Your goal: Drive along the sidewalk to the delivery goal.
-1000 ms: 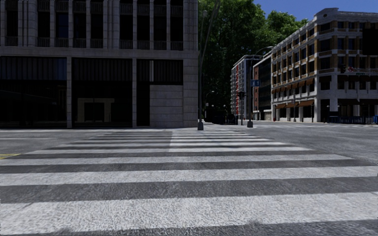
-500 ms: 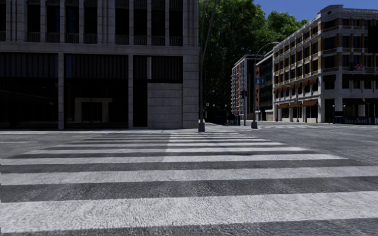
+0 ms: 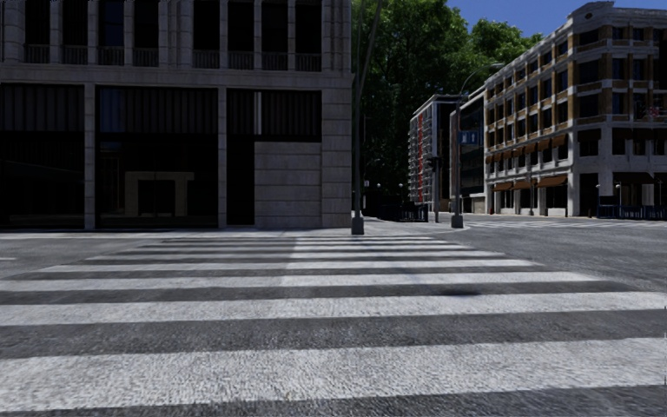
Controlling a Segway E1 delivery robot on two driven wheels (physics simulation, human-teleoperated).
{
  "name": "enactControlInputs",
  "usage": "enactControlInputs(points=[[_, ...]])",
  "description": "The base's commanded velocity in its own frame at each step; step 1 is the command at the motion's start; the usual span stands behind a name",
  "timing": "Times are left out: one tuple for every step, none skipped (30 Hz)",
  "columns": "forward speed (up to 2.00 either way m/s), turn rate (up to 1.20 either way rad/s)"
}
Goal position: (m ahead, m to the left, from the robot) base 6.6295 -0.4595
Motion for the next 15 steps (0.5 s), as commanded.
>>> enactControlInputs(points=[[2.00, 0.00], [2.00, 0.00], [2.00, -0.04], [2.00, -0.20], [2.00, -0.20], [2.00, -0.27], [2.00, -0.30], [2.00, -0.31], [2.00, -0.31], [2.00, -0.32], [2.00, -0.32], [2.00, -0.32], [2.00, -0.32], [2.00, -0.32], [2.00, -0.20]])
